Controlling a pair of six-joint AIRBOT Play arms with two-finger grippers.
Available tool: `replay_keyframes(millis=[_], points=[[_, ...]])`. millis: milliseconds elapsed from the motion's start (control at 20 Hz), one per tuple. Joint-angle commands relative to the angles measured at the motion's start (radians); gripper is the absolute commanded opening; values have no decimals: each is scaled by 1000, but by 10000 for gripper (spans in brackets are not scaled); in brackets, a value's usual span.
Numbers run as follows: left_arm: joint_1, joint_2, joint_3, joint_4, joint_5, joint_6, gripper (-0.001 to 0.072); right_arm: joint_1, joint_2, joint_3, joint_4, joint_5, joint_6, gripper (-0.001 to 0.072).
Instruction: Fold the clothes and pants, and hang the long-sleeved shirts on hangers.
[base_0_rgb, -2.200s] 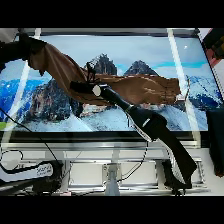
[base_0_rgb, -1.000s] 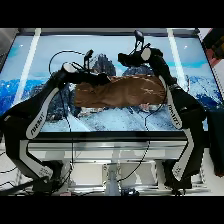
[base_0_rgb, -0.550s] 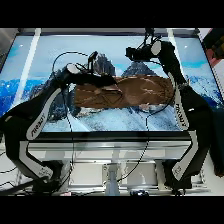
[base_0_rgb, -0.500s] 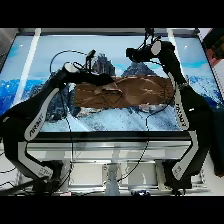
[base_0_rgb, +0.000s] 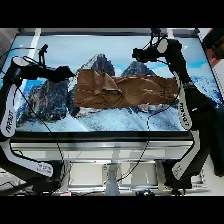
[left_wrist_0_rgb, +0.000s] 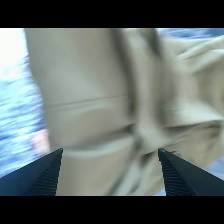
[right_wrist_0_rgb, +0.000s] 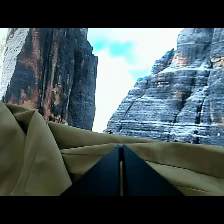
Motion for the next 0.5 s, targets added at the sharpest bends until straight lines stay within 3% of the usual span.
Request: replay_keyframes(millis=[0, 450], points=[[63, -65, 0, 29, -56, 67, 712, -2, 1, 0, -2, 4, -5, 28], [-46, -257, 0, -75, -31, 86, 711, 0, 1, 0, 3, -2, -4, 28]])
